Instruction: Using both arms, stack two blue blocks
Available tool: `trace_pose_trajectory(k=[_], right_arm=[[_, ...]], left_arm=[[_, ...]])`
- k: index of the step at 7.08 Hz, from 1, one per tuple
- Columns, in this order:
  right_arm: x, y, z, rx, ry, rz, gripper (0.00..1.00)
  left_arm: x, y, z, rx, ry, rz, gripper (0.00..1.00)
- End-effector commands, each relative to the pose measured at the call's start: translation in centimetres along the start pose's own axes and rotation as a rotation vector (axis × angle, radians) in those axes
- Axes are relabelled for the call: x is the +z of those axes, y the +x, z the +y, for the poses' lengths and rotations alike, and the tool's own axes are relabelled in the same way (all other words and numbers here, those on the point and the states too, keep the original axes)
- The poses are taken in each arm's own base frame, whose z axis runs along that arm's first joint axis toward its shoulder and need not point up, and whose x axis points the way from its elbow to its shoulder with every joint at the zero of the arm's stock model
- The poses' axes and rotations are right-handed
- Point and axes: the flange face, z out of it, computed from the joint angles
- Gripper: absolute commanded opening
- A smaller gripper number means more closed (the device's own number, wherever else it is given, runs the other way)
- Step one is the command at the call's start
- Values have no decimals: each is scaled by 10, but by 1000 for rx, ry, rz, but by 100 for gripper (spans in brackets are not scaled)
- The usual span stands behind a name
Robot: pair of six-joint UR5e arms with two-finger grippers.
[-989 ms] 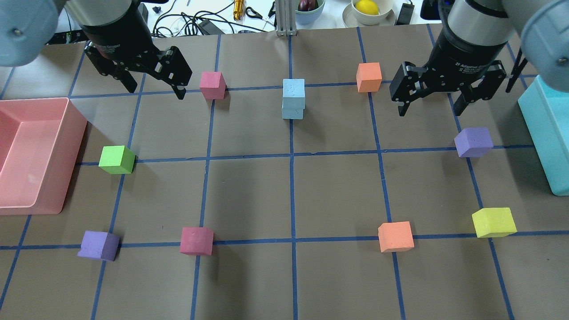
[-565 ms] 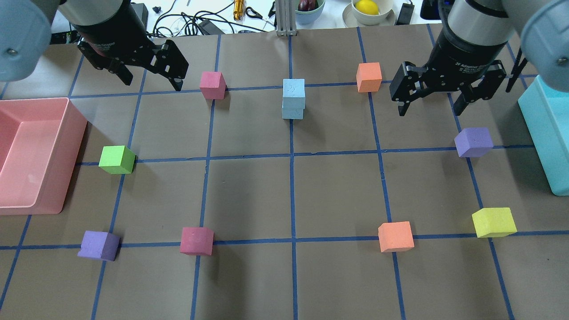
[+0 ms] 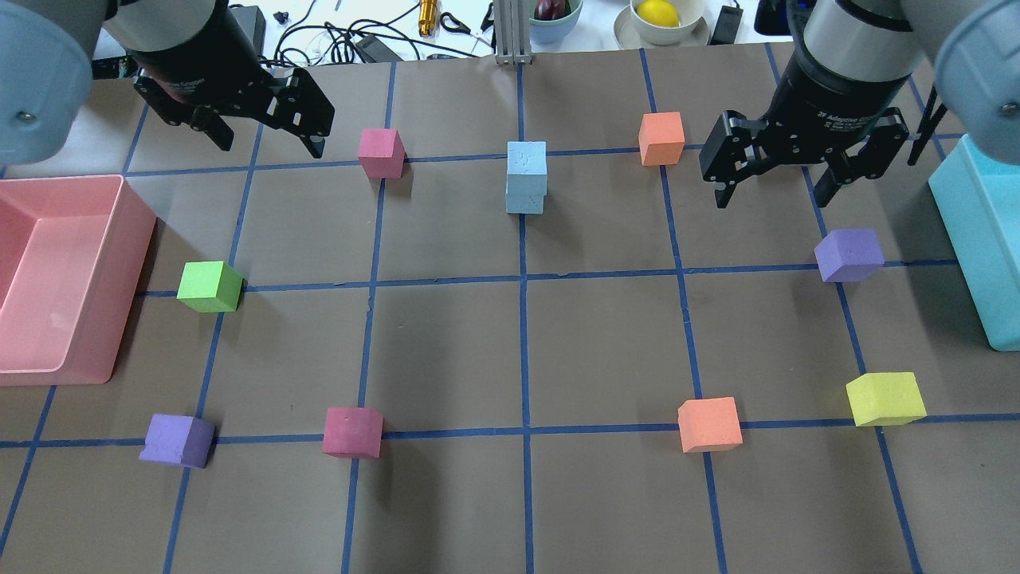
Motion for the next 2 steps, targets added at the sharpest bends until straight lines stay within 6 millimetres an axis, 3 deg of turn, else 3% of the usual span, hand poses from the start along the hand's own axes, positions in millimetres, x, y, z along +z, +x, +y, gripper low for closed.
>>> trace_pose_trajectory(k=[1, 2], right_arm=[[0, -1, 0, -1, 2, 0, 100], [0, -1, 0, -2, 3, 0, 100]], left_arm=[[-1, 0, 0, 0, 6, 1, 100], [-1, 2, 1, 3, 6, 1, 100]])
